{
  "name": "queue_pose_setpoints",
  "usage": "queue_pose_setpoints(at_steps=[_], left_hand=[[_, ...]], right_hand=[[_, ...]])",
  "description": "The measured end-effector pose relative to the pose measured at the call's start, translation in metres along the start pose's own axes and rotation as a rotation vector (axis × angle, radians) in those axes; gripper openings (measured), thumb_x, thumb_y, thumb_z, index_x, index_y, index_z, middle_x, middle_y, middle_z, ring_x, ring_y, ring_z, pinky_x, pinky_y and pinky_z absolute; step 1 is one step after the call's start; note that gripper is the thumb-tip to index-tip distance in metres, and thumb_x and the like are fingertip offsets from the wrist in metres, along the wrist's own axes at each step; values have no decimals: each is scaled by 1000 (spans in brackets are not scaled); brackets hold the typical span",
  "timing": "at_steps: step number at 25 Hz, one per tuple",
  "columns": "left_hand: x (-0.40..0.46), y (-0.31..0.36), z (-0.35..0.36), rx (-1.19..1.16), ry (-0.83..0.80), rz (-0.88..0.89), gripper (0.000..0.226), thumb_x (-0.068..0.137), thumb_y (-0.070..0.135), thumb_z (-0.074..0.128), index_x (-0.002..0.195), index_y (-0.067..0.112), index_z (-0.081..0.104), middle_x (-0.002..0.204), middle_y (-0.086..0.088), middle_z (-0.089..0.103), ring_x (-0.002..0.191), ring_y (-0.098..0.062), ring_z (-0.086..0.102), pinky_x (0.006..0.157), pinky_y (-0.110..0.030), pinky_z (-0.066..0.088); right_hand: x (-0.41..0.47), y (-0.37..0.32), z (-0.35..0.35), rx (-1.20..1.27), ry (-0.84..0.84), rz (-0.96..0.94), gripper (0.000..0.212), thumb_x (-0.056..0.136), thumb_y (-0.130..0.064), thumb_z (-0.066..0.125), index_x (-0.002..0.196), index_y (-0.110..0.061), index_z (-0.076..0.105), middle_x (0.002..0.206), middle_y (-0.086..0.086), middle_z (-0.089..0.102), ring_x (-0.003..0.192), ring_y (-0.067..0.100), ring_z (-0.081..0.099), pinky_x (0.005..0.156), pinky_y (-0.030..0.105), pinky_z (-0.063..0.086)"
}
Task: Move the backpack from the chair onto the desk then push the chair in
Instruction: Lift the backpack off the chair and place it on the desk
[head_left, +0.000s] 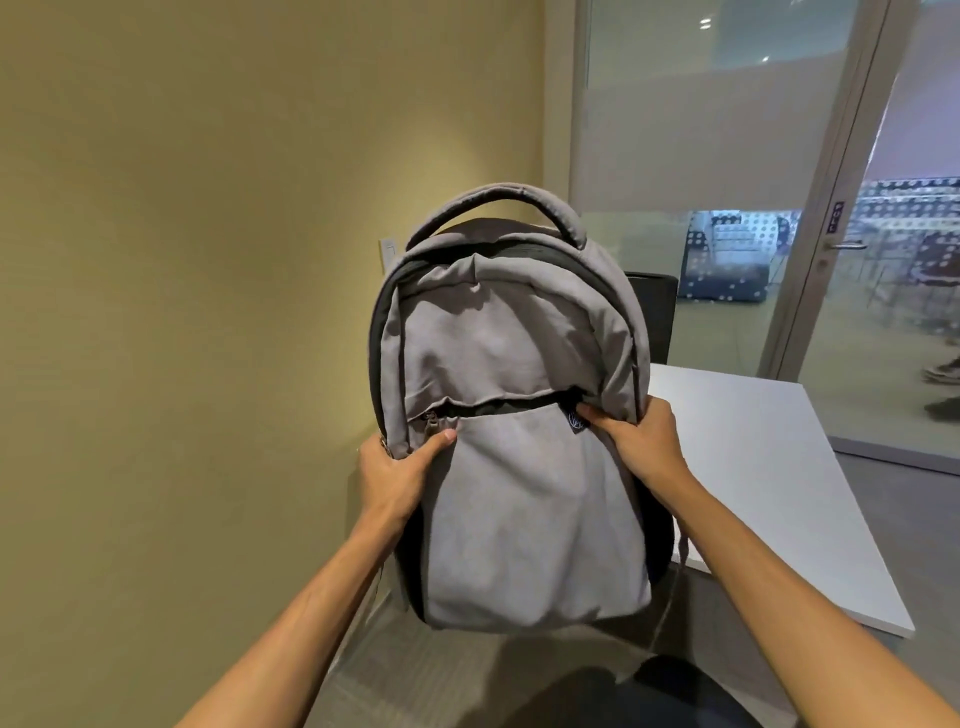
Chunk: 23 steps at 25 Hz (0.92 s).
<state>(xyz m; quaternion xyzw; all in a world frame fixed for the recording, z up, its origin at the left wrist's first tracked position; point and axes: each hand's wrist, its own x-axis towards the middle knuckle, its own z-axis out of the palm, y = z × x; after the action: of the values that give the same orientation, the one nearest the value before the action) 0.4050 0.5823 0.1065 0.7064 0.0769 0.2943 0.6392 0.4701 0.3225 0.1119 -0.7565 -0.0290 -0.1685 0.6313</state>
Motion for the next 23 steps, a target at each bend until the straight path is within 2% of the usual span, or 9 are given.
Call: queue_pose_setpoints(at_steps=[4,6,8,10,12,14,15,20,23], left_hand=[[26,-21,6,-35,4,-13,45,73,18,84,50,19,46,38,17,46,41,3,39,44,-14,35],[48,-34,12,-27,-26,-31,48,75,21,82,52,17,41,37,17,41,38,1,35,42,-12,30],[80,-54,16,20,-33,-66,45,77,28,81,55,16,44,39,17,45,41,0,38,43,-13,32],[122,-83,18,85,-46,-118,34,77,38,78,59,22,54,51,15,56,51,-2,50,51,-21,39],[172,-118,19,148,-83,-146,21,78,46,74,71,28,65,70,12,67,68,-8,60,62,-30,46],[222,-149,21,182,-111,-171,17,80,48,71,85,32,71,87,8,73,82,-12,66,74,-35,53],[249,-165,20,189,-117,-185,16,82,47,70,87,31,71,88,7,73,84,-14,67,77,-37,55],[368,-232,15,197,-89,-286,30,84,46,69,83,16,70,78,-3,72,76,-23,69,62,-29,48],[433,-271,18,200,-44,-372,35,82,47,70,77,13,66,75,-8,70,73,-29,67,62,-31,47]], right_hand=[[33,-1,25,-59,-35,-31,39,70,-41,83,92,-13,68,92,4,72,87,26,67,80,43,55],[60,6,43,-104,-29,-31,45,70,-45,81,95,-11,69,93,4,73,87,26,67,81,45,56],[94,19,68,-151,-57,-26,49,70,-47,80,100,-10,70,95,6,74,88,28,67,81,46,56],[132,38,100,-188,-97,-16,49,71,-46,79,103,-9,70,97,8,74,90,30,67,82,47,56],[177,64,139,-214,-120,4,49,72,-44,80,105,-9,71,98,10,74,90,30,67,82,47,56],[221,82,182,-231,-142,33,45,72,-43,80,100,-10,71,95,9,73,88,29,67,81,46,56],[247,90,207,-237,-162,45,43,72,-43,80,99,-11,71,95,9,73,87,28,67,81,46,56],[356,111,318,-278,-278,81,41,75,-35,81,105,-10,71,100,9,73,90,25,68,80,38,55],[415,127,377,-337,-351,104,44,77,-36,79,111,-9,68,102,8,70,89,25,64,82,38,54]])
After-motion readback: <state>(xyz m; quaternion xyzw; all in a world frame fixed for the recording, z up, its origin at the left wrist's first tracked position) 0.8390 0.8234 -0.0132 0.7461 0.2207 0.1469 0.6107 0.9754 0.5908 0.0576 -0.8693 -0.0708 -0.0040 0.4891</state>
